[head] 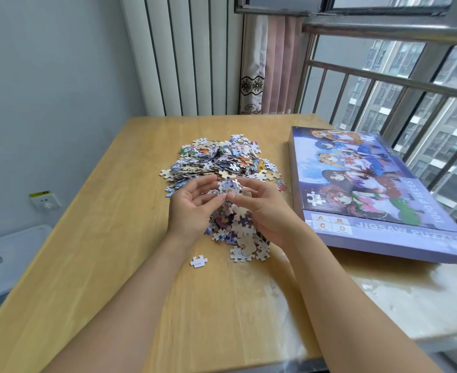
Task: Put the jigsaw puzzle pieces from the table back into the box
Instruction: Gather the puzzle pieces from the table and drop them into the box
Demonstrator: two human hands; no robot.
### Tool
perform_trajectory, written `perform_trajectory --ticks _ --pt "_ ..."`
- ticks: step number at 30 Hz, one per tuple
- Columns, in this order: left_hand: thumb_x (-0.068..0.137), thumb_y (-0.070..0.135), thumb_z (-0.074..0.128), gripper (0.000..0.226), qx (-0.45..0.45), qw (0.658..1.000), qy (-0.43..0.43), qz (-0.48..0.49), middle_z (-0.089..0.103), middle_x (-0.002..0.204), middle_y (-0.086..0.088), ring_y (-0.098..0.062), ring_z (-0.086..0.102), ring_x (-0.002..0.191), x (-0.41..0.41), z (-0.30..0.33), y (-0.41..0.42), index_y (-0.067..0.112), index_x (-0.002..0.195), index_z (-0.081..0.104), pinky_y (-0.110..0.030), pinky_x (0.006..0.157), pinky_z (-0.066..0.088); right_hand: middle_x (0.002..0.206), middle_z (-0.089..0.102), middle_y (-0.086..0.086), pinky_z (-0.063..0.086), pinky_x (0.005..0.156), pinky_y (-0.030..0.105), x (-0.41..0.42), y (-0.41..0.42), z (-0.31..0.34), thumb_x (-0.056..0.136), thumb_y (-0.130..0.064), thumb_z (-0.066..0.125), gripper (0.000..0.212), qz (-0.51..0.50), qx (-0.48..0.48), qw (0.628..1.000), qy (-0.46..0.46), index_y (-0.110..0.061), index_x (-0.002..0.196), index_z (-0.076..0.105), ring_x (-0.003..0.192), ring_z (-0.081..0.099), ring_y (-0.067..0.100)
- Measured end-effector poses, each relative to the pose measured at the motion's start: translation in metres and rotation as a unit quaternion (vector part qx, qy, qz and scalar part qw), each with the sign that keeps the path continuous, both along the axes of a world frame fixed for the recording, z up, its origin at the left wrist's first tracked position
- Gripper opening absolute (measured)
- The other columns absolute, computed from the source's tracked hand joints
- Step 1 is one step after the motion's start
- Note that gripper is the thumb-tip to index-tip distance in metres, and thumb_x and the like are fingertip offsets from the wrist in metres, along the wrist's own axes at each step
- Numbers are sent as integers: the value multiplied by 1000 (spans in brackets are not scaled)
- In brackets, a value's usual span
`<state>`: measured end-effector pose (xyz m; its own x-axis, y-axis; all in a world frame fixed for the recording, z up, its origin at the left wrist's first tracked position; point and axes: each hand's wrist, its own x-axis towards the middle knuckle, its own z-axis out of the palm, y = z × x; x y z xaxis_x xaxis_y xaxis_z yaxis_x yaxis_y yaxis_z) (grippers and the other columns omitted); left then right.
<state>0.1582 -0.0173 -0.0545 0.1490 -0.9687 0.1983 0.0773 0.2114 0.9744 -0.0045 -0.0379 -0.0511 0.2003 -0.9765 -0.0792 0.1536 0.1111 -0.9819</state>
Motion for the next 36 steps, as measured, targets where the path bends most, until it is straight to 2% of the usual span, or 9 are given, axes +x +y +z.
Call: perform_trajectory --ticks 5,9,13,15,18,20,26,30,36 --pt "80 -3 78 45 5 1000 20 -8 70 106 -1 -10 73 85 0 1 1 13 119 65 -21 75 57 107 67 8 47 75 28 -1 0 -2 73 -23 90 57 -31 -6 1000 3 -8 122 64 95 66 20" --pt "80 -6 77 44 5 1000 19 -14 71 102 1 -7 73 85 0 1 1 16 115 65 -20 75 56 117 69 10 49 88 44 5 1 -2 57 -45 95 81 -39 -13 998 42 -7 122 65 109 67 25" --pt "78 -5 79 41 8 1000 14 -2 72 99 -1 -8 73 85 2 0 0 14 112 66 -19 75 56 102 71 11 47 83 40 4 3 -1 65 -37 90 80 -23 -11 999 34 1 127 57 99 67 26" --pt "76 -2 81 37 5 1000 0 7 72 98 -1 -6 72 83 1 0 0 16 105 67 -18 74 56 107 73 13 47 85 41 5 4 0 67 -36 89 80 -11 -4 1000 29 2 130 57 100 67 23" --pt "76 5 84 28 -10 998 -53 14 75 94 -2 -12 74 84 -2 -3 1 13 100 71 -20 72 58 105 73 19 52 89 43 6 4 1 85 -19 80 34 20 -12 1000 4 2 110 70 95 68 27" --pt "78 8 84 24 -18 996 -80 23 76 90 -1 -14 75 84 -4 -4 2 12 99 73 -22 70 58 98 72 20 55 91 44 5 6 3 90 -9 72 18 25 -24 999 -5 3 103 72 91 68 28" --pt "76 24 87 31 -54 989 -117 71 74 93 1 -12 72 85 3 0 0 18 101 72 -28 78 60 99 71 22 52 95 55 7 6 7 87 -16 76 31 -41 26 998 -34 9 104 70 92 68 31" --pt "87 25 77 12 -72 985 -116 104 74 89 5 -16 71 85 8 -1 2 18 96 73 -50 80 60 101 72 14 58 88 38 4 9 18 92 -9 70 20 -64 102 984 -134 3 107 68 92 70 25" --pt "90 20 74 4 -93 985 -123 83 72 86 5 -15 69 81 0 9 15 21 93 73 -51 77 60 105 66 17 60 79 34 -5 29 49 97 -3 62 8 -81 159 959 -221 3 103 63 94 68 29"
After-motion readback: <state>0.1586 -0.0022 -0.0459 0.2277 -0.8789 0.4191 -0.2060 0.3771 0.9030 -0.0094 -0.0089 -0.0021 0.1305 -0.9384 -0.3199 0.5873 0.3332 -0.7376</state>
